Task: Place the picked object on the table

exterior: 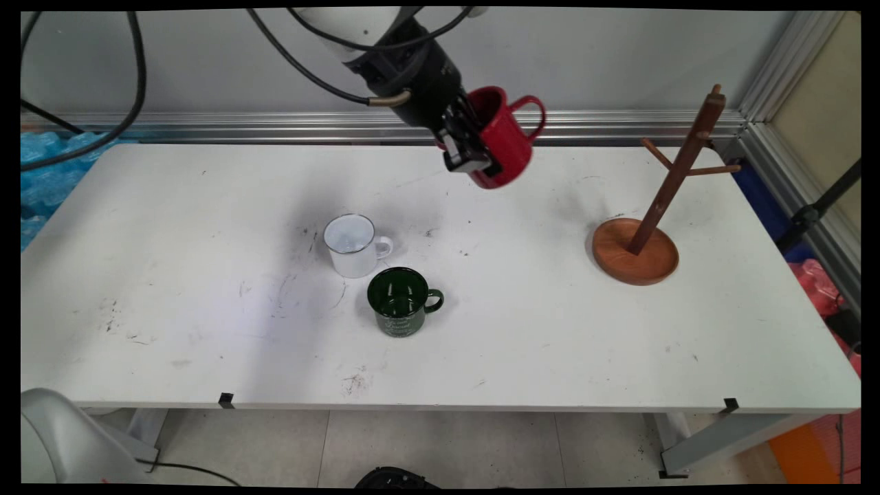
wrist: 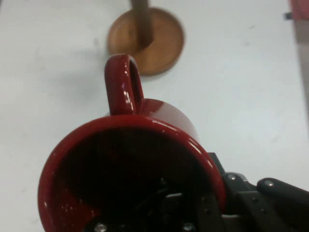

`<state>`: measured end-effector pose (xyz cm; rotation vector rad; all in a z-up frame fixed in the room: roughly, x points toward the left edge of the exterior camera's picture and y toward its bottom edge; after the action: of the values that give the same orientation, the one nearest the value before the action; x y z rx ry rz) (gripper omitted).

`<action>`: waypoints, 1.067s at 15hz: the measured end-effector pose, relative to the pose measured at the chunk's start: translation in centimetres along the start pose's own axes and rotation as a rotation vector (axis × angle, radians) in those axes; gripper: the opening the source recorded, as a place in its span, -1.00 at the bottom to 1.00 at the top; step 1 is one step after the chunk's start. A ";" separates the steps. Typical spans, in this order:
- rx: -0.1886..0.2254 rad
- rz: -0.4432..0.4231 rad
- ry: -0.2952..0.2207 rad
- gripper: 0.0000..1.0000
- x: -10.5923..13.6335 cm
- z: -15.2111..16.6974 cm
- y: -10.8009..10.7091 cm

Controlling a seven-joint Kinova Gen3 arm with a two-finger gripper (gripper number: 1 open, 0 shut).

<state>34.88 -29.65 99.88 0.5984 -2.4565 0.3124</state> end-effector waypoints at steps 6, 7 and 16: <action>0.112 -0.017 -0.102 -1.00 -1.5 0.0 -1.5; 0.127 -0.018 -0.118 -1.00 -1.7 0.2 -1.8; 0.188 0.018 -0.273 -1.00 -3.3 4.8 -4.6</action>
<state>37.15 -34.24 94.46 0.7411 -2.7137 0.5026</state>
